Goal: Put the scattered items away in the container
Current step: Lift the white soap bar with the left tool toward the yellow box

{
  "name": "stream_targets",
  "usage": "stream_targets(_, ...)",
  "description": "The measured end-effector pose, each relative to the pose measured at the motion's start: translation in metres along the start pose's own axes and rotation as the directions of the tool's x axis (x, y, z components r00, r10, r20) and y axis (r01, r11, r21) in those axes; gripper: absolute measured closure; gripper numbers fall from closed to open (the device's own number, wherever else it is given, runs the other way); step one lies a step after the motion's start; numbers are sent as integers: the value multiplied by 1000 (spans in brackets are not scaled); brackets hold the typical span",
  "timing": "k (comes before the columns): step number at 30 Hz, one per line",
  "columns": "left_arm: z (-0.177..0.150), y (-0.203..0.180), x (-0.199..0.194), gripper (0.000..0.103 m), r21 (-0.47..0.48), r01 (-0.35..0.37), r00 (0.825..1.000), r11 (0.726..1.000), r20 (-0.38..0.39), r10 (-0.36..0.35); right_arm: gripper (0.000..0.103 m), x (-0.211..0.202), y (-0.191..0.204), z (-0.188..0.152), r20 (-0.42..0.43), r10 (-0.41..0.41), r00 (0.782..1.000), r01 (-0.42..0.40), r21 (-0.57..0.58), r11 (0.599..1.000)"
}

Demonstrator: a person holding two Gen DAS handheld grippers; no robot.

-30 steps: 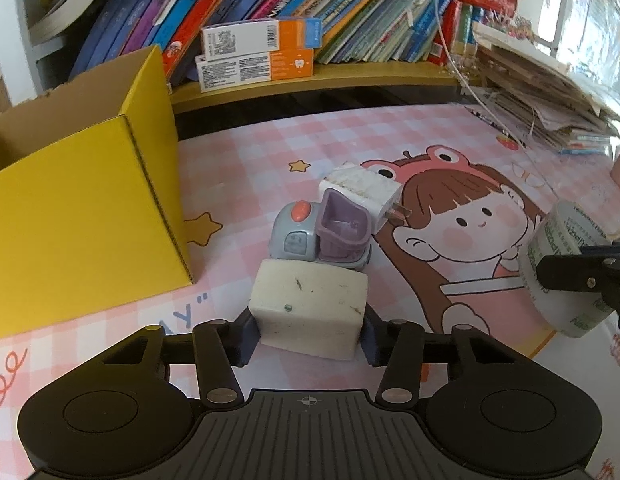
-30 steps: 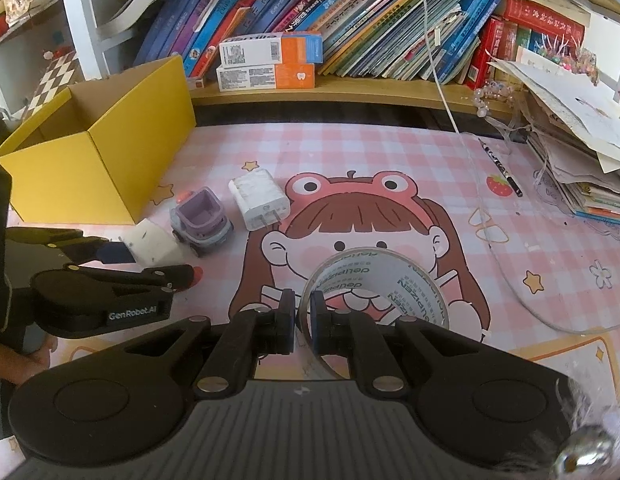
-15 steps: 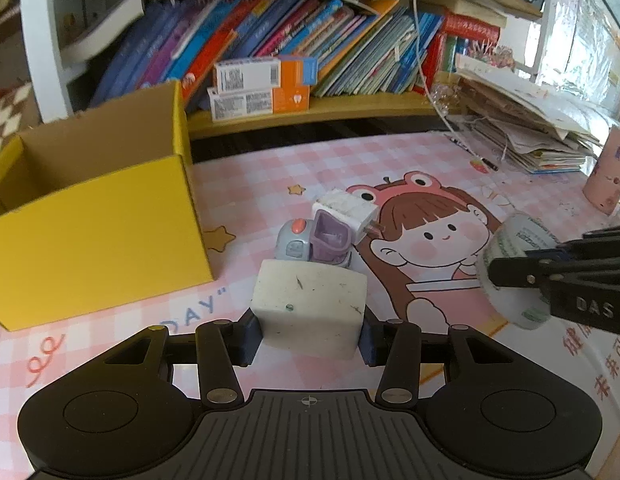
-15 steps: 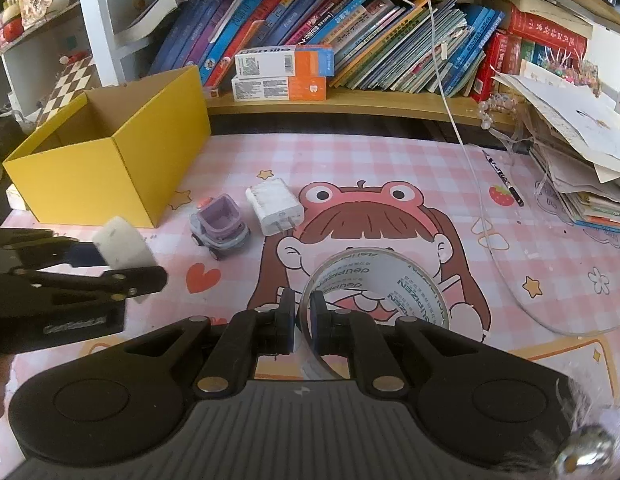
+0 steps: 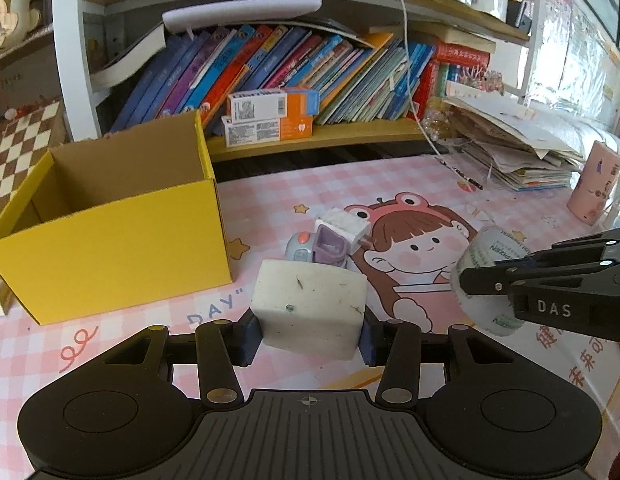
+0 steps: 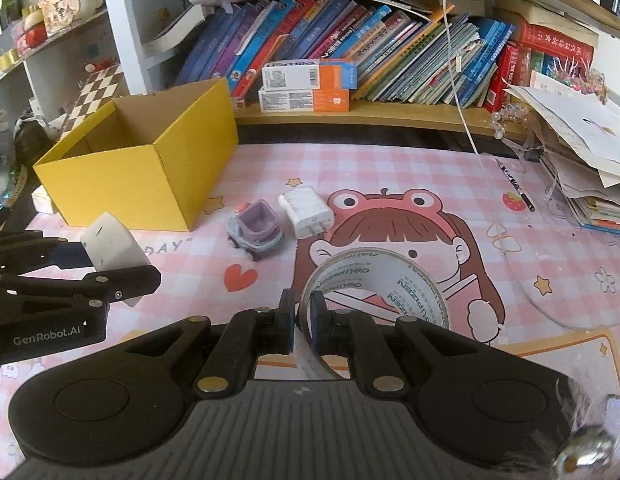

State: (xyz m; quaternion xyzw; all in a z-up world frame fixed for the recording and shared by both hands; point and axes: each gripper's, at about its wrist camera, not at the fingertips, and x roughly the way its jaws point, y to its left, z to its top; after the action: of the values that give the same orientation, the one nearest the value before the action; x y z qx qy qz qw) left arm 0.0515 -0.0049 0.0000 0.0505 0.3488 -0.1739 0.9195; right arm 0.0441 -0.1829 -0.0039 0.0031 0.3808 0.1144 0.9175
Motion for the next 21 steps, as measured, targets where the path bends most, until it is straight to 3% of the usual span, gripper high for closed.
stream_targets(21, -16, 44, -35, 57, -30, -46, 998, 998, 34, 47, 95, -5, 55, 1, 18, 30, 999, -30, -36, 999)
